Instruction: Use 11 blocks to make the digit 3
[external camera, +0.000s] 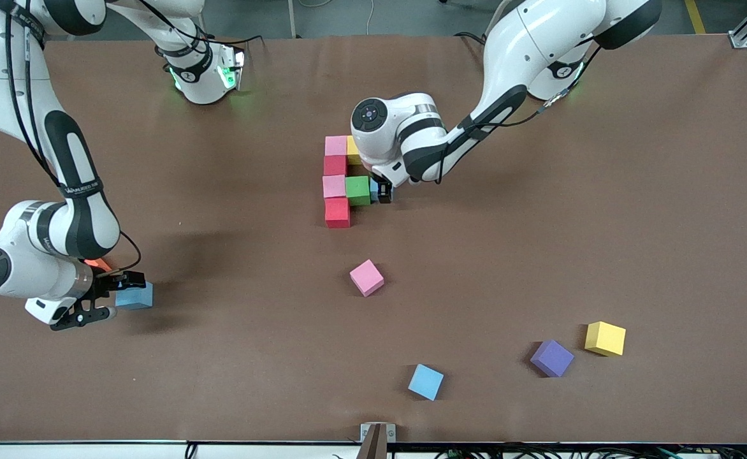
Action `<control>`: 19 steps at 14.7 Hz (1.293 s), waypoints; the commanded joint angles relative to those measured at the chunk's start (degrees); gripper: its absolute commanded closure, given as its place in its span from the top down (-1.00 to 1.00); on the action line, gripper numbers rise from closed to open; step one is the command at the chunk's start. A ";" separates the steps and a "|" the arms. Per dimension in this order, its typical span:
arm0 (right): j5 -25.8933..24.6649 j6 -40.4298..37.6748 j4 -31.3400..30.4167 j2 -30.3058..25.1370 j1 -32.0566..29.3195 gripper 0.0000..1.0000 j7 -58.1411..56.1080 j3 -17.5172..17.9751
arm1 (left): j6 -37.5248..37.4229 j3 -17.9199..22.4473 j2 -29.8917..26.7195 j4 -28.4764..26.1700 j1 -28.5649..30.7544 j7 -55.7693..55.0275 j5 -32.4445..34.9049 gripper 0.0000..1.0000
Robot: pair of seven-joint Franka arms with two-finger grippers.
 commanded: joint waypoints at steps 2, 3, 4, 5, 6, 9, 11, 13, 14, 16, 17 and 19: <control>-0.54 1.00 1.46 1.48 -0.27 1.00 -0.82 0.41 | -6.19 -3.48 -2.65 -0.50 -0.15 -13.63 3.77 1.00; -0.54 1.61 1.37 1.75 -0.18 1.00 -0.81 0.41 | -7.86 -4.54 -3.26 -0.41 0.38 -10.39 3.77 1.00; -0.54 1.79 1.37 1.84 -0.27 1.00 -0.90 0.32 | -8.75 -4.72 -3.97 -0.24 0.47 -6.97 3.77 1.00; -0.54 1.88 1.46 2.10 -0.27 1.00 -0.90 0.41 | -8.93 -4.64 -4.67 -0.06 0.56 -3.19 3.77 1.00; -0.63 1.97 1.46 2.28 -0.18 1.00 -0.90 0.32 | -8.85 -4.46 -4.76 0.29 1.78 0.59 3.86 1.00; -1.15 3.46 1.46 3.15 0.08 1.00 -0.99 0.32 | -8.32 -4.37 -4.24 3.53 5.29 12.80 7.45 1.00; -1.24 4.16 1.46 3.77 -0.09 0.85 -1.34 0.32 | -5.87 -4.37 -2.67 6.78 7.75 22.29 11.23 1.00; -1.16 6.18 1.37 4.30 -0.27 0.53 -4.31 0.23 | -2.88 -2.72 -0.82 9.77 8.38 28.99 15.27 1.00; -1.07 6.80 1.37 4.39 -0.44 0.40 -5.37 0.23 | -1.04 -0.44 -0.55 10.13 8.47 31.45 16.85 1.00; -0.98 6.81 1.28 4.39 -0.18 0.06 -5.39 0.23 | 3.09 3.69 -0.72 10.57 8.90 34.98 17.05 1.00; -1.07 6.63 1.37 4.13 0.17 -0.05 -4.78 0.23 | 4.32 5.63 -0.63 11.36 9.78 36.38 16.87 1.00; -0.46 5.93 1.46 3.42 1.65 -0.15 -2.59 0.32 | 6.35 6.18 -0.55 11.80 14.24 40.51 16.52 1.00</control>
